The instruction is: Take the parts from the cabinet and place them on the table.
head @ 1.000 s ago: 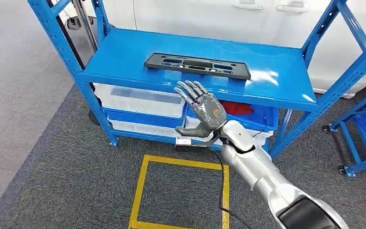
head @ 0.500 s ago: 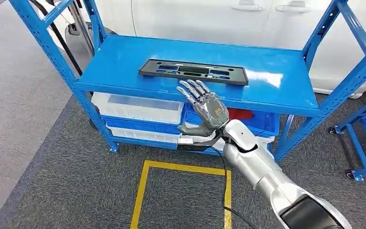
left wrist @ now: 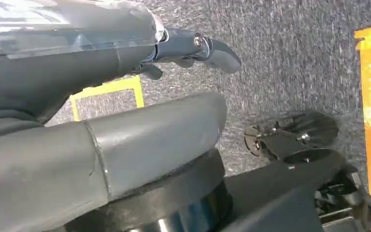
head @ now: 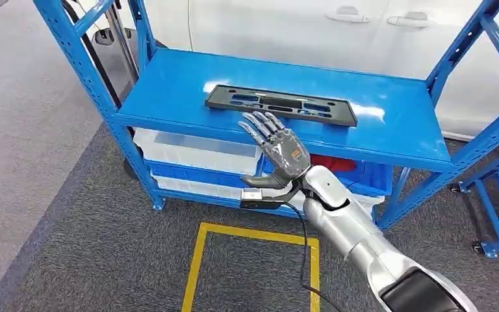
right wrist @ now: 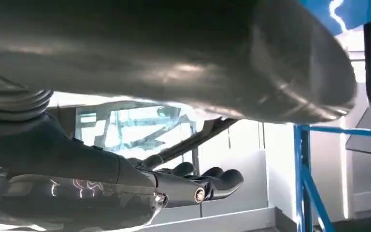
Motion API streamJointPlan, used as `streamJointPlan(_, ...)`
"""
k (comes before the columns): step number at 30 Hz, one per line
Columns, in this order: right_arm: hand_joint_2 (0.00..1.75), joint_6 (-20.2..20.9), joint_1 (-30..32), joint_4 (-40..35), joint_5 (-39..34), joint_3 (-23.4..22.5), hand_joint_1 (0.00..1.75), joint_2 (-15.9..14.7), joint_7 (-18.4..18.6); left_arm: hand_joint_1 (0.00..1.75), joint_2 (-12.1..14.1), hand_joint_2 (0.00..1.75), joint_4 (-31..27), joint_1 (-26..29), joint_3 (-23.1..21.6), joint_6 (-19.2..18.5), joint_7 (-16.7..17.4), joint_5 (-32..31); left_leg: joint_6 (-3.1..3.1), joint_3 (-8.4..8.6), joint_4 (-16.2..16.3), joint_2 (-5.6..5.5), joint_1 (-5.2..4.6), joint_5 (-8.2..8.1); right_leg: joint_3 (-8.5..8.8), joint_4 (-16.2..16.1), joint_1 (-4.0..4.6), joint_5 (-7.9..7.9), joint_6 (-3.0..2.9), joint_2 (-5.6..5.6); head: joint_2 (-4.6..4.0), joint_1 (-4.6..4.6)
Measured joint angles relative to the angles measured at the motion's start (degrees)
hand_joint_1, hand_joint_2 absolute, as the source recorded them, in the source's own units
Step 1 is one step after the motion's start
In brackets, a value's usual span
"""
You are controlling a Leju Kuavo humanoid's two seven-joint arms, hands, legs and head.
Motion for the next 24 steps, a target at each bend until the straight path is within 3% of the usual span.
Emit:
streamJointPlan(2, 0.0, -0.1, -0.1, 0.0, 0.0, 0.0, 0.0, 0.0, 0.0, 0.0, 0.0, 0.0, 0.0, 0.0, 0.0, 0.0, -0.1, 0.0, -0.23, 1.51, 0.0, -0.07, -0.17, -1.05, 4.16, -10.5, 0.34, 6.56, -0.91, 0.01, 0.0, 0.0)
streamJointPlan(3, 0.0, -0.2, -0.1, 0.0, 0.0, 0.0, 0.0, -0.1, 0.0, 0.0, -0.2, 0.0, 0.1, 0.0, 0.0, 0.0, -0.2, 0.0, -0.55, 1.59, 0.0, -0.03, -0.36, -1.54, 5.31, -12.7, 0.7, 6.38, -1.38, 0.06, 0.0, 0.0)
streamJointPlan(4, 0.0, -0.3, -0.1, 0.0, 0.1, 0.0, 0.0, -0.1, 0.0, 0.0, -0.2, 0.0, 0.1, -0.2, 0.0, 0.0, -0.3, 0.0, -0.91, 1.71, 0.2, -0.11, -0.52, -1.85, 5.82, -14.3, 0.81, 5.64, -1.41, -0.02, 0.0, 0.0)
streamJointPlan(6, 0.0, -0.3, -0.1, 0.0, 0.2, 0.0, 0.0, -0.1, -0.1, 0.0, -0.2, 0.0, 0.1, -0.3, 0.0, 0.0, -0.4, 0.1, -1.47, 1.9, -0.3, -0.07, -0.27, -2.25, 5.81, -13.9, 1.03, 5.04, -1.79, 0.02, 0.0, -0.02)
streamJointPlan(7, 0.0, -0.3, -0.2, 0.0, 0.2, 0.0, 0.0, -0.1, -0.1, 0.0, -0.2, 0.0, 0.1, -0.3, 0.0, 0.0, -0.5, 0.1, -1.77, 2.34, -0.6, 0.02, -0.31, -2.46, 6.08, -14.2, 0.98, 4.86, -2.06, 0.06, 0.0, 0.0)
streamJointPlan(8, 0.0, -0.3, -0.2, -0.1, 0.2, 0.0, 0.0, -0.1, -0.1, 0.0, 0.0, 0.0, 0.1, -0.4, 0.0, 0.1, -0.5, 0.1, -2.05, 2.82, -0.4, 0.19, -0.35, -3.03, 7.17, -14.9, 0.17, 4.81, -2.21, 0.01, 0.0, 0.0)
streamJointPlan(9, 0.0, -0.4, -0.3, -0.1, 0.2, 0.0, 0.0, -0.1, -0.1, 0.0, 0.0, 0.0, 0.1, -0.3, 0.0, 0.1, -0.5, 0.1, -2.52, 2.26, 1.7, 0.33, -0.33, -3.66, 8.0, -15.3, 0.22, 4.39, -2.66, 0.0, 0.0, -0.04)
streamJointPlan(10, 0.0, -0.4, -0.4, -0.1, 0.2, 0.0, 0.0, -0.1, -0.2, 0.0, 0.0, 0.0, 0.1, -0.3, 0.0, 0.1, -0.5, 0.2, -2.76, 0.29, 5.3, 0.32, -0.12, -5.0, 8.39, -15.3, 0.26, 4.13, -2.98, -0.04, 0.0, -0.04)
streamJointPlan(12, 0.0, -0.4, -0.2, -0.1, 0.2, 0.0, 0.0, 0.0, -0.2, 0.0, 0.0, 0.0, 0.1, -0.3, 0.0, 0.1, -0.5, 0.2, -3.34, -5.86, 14.8, 0.32, 0.24, -7.86, 9.15, -15.2, 0.37, 3.32, -2.98, 0.0, 0.0, -0.04)
streamJointPlan(13, 1.75, -0.4, 0.0, 0.0, 0.2, 0.0, 0.0, 0.0, -0.2, 0.0, 0.0, 0.0, 0.1, -0.1, 0.0, 0.1, -0.5, 0.2, -3.52, -8.41, 17.8, 0.33, 0.33, -7.74, 9.65, -15.2, 0.39, 2.81, -2.94, 0.01, 0.0, -0.04)
streamJointPlan(14, 1.75, -0.4, 0.1, 0.0, 0.3, 0.1, 0.0, 0.0, -0.2, 0.0, 0.0, 0.0, 0.1, 0.1, 0.0, 0.1, -0.5, 0.2, -3.61, -9.54, 17.8, 0.33, 0.39, -6.18, 10.28, -15.1, 0.39, 2.41, -2.87, 0.01, 0.0, -0.04)
streamJointPlan(15, 1.75, -0.4, 0.2, 0.0, 0.3, 0.1, 0.0, 0.0, -0.2, 0.0, 0.0, 0.0, 0.1, 0.2, 0.0, 0.0, -0.5, 0.2, -3.62, -9.17, 14.7, 0.34, 0.45, -2.92, 11.08, -15.1, 0.38, 1.8, -2.78, 0.08, 0.0, -0.07)
streamJointPlan(17, 1.75, -0.4, 0.1, 0.0, 0.8, 0.1, 0.0, 0.0, -0.1, 0.0, 0.1, 0.0, 0.1, 0.2, 0.0, -0.2, -0.9, 0.2, -3.32, -6.24, 4.7, 0.35, 0.46, 4.49, 12.61, -15.0, 0.37, 0.61, -2.49, 0.09, 0.0, -0.04)
streamJointPlan(18, 1.75, -0.4, 0.1, 0.0, 1.0, 0.1, 0.0, 0.0, 0.0, 0.0, 0.1, 0.0, 0.1, 0.3, 0.0, -0.3, -1.0, 0.2, -2.84, -5.18, 1.6, 0.37, 0.36, 5.67, 12.94, -15.0, 0.35, 0.02, -2.22, 0.04, 0.0, -0.04)
streamJointPlan(19, 1.75, -0.5, -0.1, 0.2, 1.1, 0.1, 0.0, 0.0, 0.0, 0.0, 0.1, 0.0, 0.1, 0.3, 0.0, -0.4, -1.0, 0.3, -2.45, -4.65, 1.2, 0.33, -0.05, 5.14, 12.96, -14.7, 0.8, -0.21, -1.81, 0.17, 0.0, -0.04)
streamJointPlan(20, 1.75, -0.6, -0.2, 0.3, 1.4, 0.1, 0.0, 0.0, 0.2, 0.0, 0.1, 0.0, 0.1, 0.0, 0.0, -0.4, -1.1, 0.3, -1.83, -4.46, 0.6, 0.33, -0.07, 4.26, 12.65, -14.7, 0.71, -0.23, -1.56, 0.14, 0.0, -0.04)
streamJointPlan(22, 1.75, -0.7, -0.2, 0.5, 1.7, 0.1, 0.0, 0.0, 0.2, 0.0, 0.2, 0.0, 0.1, 0.0, 0.1, -0.4, -1.0, 0.3, -1.22, -4.66, 0.7, 0.2, -0.11, 3.92, 12.87, -15.2, 0.73, -0.47, -0.97, 0.01, 0.0, -0.04)
streamJointPlan(24, 1.75, -0.7, -0.6, 0.5, 1.7, 0.1, 0.0, 0.0, 0.2, 0.0, 0.1, 0.0, 0.1, 0.2, 0.1, -0.4, -1.0, 0.3, -0.53, -3.51, -0.5, 0.2, 0.3, 3.9, 13.06, -14.0, 0.42, -1.82, -0.29, 0.04, 0.0, -0.02)
